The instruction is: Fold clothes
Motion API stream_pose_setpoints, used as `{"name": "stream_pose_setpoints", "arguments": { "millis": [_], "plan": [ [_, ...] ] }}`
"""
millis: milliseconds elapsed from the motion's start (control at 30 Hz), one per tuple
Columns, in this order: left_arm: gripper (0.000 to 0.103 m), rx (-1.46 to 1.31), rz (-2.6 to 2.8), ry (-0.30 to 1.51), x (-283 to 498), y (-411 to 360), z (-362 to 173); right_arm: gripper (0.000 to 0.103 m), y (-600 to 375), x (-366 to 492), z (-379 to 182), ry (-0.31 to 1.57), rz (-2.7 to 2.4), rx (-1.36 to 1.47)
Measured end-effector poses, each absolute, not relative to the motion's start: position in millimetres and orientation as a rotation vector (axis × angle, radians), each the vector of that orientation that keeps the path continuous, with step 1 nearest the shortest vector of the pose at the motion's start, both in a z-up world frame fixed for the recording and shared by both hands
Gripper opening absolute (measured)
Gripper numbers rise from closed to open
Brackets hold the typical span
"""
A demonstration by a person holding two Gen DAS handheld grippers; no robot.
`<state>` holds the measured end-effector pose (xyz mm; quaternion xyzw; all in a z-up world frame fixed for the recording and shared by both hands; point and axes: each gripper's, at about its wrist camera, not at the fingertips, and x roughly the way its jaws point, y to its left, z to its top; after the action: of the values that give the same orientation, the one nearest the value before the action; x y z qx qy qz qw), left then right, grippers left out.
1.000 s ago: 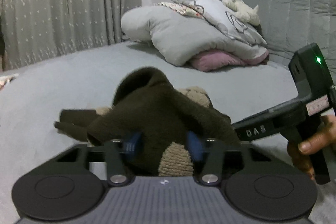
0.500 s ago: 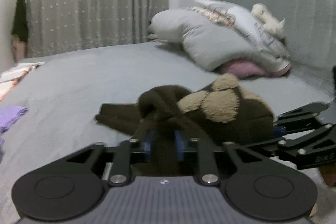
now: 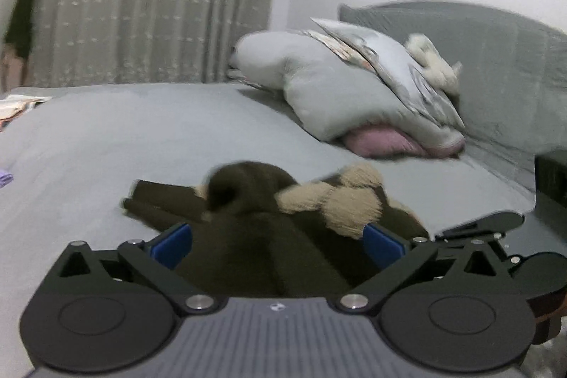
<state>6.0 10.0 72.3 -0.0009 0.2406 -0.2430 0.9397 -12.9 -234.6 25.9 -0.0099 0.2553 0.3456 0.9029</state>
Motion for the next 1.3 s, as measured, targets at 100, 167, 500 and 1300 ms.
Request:
{"name": "stream_pose_setpoints", "arguments": {
  "millis": [100,167,500,1300],
  "plan": [
    [0.028,-0.006,-0.493,0.532,14,5,67,0.029,-231,-10,26,0.54,0.691,-0.018],
    [0.017,-0.129,-0.523,0.532,18,24,65,0.026,-235,-12,25,0.535,0.674,-0.01],
    [0.011,-0.597,-0.519,0.372,-2,111,127,0.005,-267,-41,92,0.239,0.491,-0.018],
    [0.06,-0.475,0.192,0.298,-45,210,144,0.081,-246,-38,11,0.656,0.607,0.036]
  ]
}}
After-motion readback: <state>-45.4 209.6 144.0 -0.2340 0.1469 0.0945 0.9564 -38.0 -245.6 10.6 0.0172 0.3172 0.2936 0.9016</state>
